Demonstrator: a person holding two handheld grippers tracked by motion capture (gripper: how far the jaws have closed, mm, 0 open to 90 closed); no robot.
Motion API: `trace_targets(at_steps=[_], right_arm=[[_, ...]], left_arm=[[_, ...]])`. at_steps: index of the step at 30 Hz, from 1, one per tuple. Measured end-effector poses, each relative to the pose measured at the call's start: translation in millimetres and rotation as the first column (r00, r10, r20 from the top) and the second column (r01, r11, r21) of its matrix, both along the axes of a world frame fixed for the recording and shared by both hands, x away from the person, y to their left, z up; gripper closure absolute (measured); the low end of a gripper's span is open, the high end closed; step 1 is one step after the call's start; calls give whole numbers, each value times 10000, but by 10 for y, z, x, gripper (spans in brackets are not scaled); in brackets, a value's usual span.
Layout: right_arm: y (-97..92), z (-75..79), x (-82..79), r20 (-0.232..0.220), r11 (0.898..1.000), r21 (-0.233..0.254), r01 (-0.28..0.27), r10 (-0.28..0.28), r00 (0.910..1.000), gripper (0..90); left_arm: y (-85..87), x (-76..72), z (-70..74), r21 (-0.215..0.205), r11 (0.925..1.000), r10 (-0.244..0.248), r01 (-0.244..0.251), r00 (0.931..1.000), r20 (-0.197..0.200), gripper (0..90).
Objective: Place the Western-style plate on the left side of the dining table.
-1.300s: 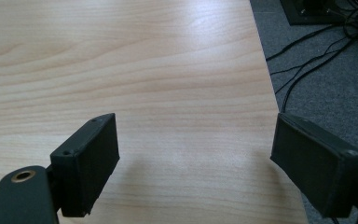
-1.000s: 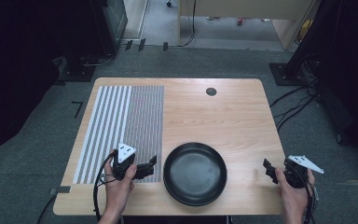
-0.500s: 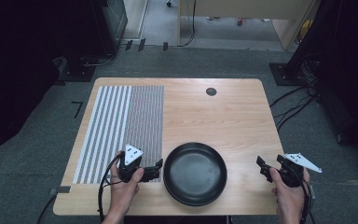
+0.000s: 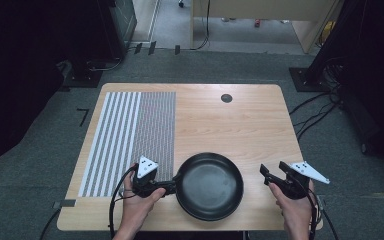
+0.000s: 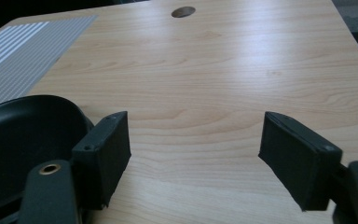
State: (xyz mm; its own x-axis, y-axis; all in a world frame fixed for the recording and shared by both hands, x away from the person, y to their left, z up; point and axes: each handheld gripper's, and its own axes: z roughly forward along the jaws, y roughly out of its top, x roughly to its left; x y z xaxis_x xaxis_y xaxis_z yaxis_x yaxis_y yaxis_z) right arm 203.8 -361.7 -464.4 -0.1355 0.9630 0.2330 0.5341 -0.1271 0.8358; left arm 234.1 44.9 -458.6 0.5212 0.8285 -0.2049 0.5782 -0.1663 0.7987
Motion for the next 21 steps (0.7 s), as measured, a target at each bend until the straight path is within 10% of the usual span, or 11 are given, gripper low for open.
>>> trace_targets(at_steps=[14,21], right_arm=[[304,-34,2,114,9917,922,-895,889,9960,533],[401,-104,10,-566,9848,1245,-1208,1286,9901,622]], left_arm=[[-116,-8,-93,109,9989,-439,447,9968,-670,144],[-189,-44,-174,223,9984,-503,527,9939,-985,270]])
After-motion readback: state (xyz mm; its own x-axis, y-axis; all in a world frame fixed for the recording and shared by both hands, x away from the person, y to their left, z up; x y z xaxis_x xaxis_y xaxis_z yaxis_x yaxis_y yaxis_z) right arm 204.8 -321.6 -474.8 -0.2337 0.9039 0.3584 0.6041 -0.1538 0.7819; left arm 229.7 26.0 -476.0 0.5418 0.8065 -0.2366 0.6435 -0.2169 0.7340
